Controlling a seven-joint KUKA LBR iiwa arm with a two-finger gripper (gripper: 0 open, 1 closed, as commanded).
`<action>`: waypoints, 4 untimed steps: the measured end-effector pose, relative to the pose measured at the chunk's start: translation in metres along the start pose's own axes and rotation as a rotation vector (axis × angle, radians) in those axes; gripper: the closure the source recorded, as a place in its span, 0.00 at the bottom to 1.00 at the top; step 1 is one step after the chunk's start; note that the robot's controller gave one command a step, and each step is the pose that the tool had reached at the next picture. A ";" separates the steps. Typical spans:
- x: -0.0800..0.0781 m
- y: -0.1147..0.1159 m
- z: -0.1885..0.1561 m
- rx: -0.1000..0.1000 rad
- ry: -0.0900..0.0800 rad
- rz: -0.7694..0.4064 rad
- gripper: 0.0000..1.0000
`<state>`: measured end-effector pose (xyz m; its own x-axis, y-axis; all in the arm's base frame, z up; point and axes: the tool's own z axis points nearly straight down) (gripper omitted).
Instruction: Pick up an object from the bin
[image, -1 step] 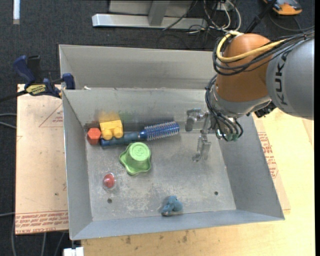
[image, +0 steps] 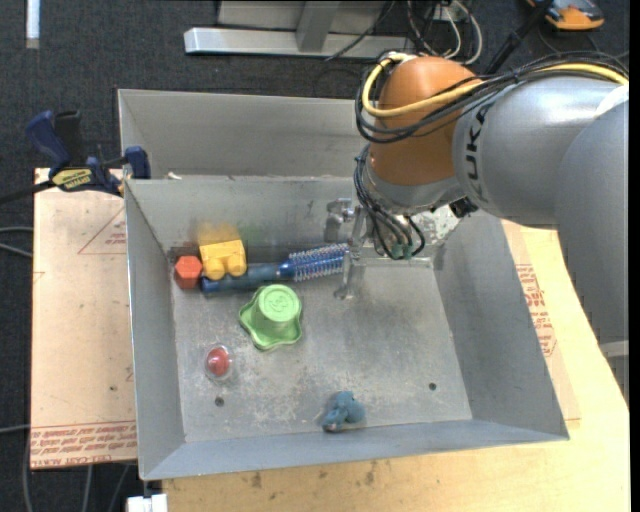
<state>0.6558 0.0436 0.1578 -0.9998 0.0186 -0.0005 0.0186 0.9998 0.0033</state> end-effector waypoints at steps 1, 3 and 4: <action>0.000 -0.025 0.067 0.002 0.000 0.033 0.00; -0.003 -0.004 0.081 0.002 -0.014 -0.032 1.00; 0.002 -0.020 -0.067 0.003 -0.013 -0.028 1.00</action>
Offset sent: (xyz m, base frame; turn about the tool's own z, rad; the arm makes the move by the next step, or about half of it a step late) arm -0.0006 -0.0250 -0.0641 0.0306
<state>0.6536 0.0239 0.2243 -0.9999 -0.0096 -0.0134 -0.0096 1.0000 0.0005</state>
